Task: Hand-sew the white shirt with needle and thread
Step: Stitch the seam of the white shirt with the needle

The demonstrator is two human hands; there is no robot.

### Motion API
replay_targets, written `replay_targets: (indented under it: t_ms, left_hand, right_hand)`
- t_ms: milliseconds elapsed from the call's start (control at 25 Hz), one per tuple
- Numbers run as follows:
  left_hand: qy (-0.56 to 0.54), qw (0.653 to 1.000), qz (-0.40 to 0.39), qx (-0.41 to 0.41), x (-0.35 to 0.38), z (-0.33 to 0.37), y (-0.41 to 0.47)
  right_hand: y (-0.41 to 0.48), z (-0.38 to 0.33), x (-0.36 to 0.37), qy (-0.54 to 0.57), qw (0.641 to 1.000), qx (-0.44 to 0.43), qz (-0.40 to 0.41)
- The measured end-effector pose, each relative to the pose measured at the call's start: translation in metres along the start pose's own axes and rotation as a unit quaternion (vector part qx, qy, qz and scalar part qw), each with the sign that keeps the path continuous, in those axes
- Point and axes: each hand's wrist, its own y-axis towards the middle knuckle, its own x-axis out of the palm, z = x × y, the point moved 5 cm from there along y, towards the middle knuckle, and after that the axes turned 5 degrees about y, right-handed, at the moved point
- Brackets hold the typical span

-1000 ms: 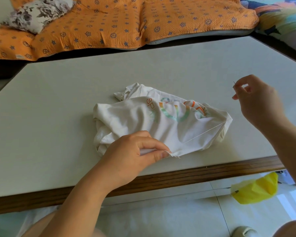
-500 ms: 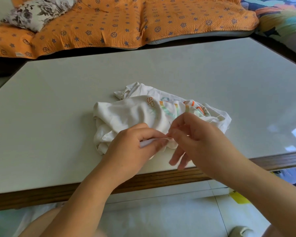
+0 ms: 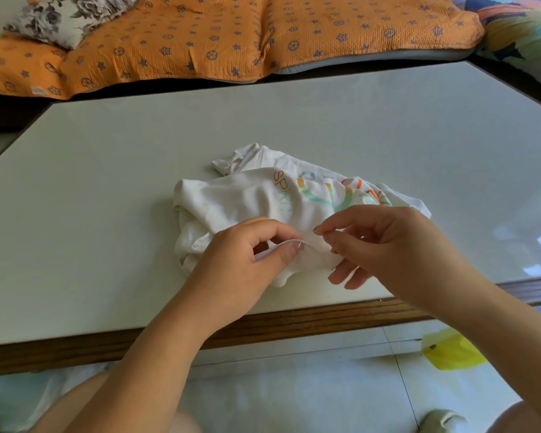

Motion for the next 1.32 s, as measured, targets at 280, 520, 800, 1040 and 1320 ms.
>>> replay_targets:
  t_ms: [280,520,800,1040,1320]
  left_hand:
    - [-0.025,1.000,-0.005,-0.005,-0.0019,0.0004,-0.0001]
    - [-0.039,0.999,-0.013,-0.012,-0.0014,0.0012,0.0008]
    - [-0.056,0.998,-0.033,-0.017,-0.0007,0.0011,-0.0008]
    - [-0.058,0.997,-0.044,-0.020,0.0008,-0.0001,0.0011]
    - [-0.082,0.995,-0.042,-0.034,0.0037,-0.0027,0.0034]
  right_hand:
    - [-0.0006,-0.0016,0.0007,-0.023,0.999,0.007,-0.029]
    - [-0.0009,-0.0009,0.0004,-0.021,0.999,0.007,-0.038]
    - [-0.0007,0.0001,0.0012,0.002,0.999,-0.002,-0.049]
    - [-0.0010,0.0011,0.0010,0.014,0.998,-0.001,-0.054]
    - [-0.0012,0.0032,0.0043,0.071,0.996,-0.003,-0.052]
